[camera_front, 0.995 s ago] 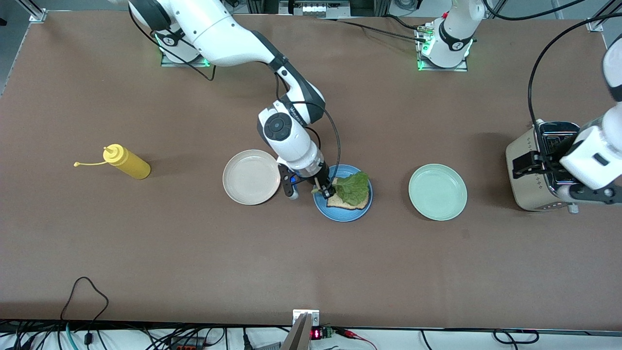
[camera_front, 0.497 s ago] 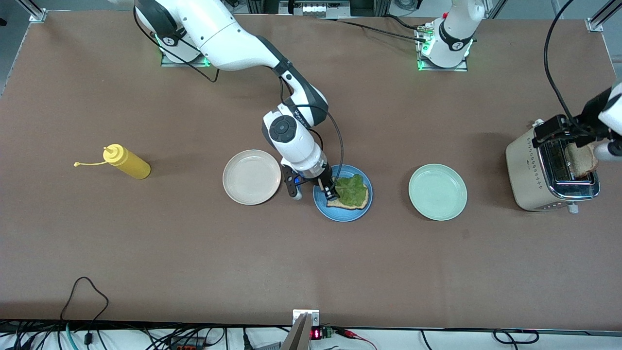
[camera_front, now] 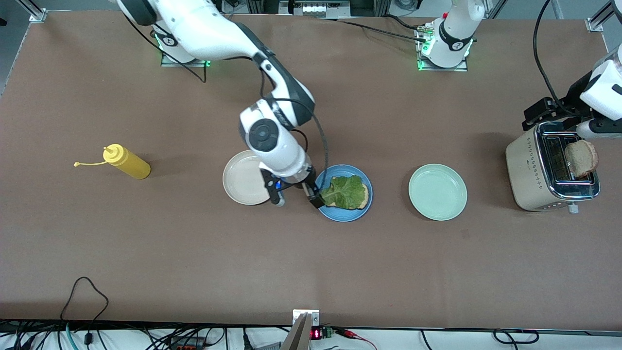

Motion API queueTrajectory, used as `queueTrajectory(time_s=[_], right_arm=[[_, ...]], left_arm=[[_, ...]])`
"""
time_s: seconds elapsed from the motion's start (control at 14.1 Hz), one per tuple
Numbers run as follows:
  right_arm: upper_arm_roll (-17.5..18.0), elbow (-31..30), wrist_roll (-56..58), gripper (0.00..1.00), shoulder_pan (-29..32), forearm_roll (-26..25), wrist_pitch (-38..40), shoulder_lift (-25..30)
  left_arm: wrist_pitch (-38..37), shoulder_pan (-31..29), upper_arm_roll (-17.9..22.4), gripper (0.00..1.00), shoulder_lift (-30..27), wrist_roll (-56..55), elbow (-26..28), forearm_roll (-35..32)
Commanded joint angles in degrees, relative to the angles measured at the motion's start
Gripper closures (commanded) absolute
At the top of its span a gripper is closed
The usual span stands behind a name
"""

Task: Make sandwich in blue plate with both arms
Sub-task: 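Move the right gripper back toward the yellow bottle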

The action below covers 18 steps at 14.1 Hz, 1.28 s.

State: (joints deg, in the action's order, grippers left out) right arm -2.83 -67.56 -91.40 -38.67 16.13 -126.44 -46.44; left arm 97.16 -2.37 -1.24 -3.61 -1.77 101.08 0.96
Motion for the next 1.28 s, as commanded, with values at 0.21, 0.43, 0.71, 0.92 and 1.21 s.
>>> queueTrajectory(time_s=[0.21,0.43,0.71,0.92,1.21], right_arm=[[-2.4,-16.2,24.6,0.00,6.4,0.2,11.7,20.2],[-2.4,-28.4,41.3,0.00,12.8,0.0,15.9,31.8],[-2.4,-37.5,66.6,0.00,25.0,-2.9,23.1,42.0],[-2.0,-43.6,86.2,0.00,35.1,-4.2,23.7,46.6],[-2.2,-46.7,102.2,0.00,44.5,-4.3,23.8,47.8]], left_arm=[[0.9,0.5,0.5,0.00,-1.6,-0.6,1.6,0.8],[0.2,0.5,0.5,0.00,-1.7,-0.6,1.6,0.8],[0.4,0.5,0.5,0.00,-1.7,-0.8,1.2,0.8],[0.2,0.5,-0.1,0.00,-1.8,-1.5,1.2,0.8],[-0.2,0.5,-0.1,0.00,-1.8,-1.0,1.1,0.7]])
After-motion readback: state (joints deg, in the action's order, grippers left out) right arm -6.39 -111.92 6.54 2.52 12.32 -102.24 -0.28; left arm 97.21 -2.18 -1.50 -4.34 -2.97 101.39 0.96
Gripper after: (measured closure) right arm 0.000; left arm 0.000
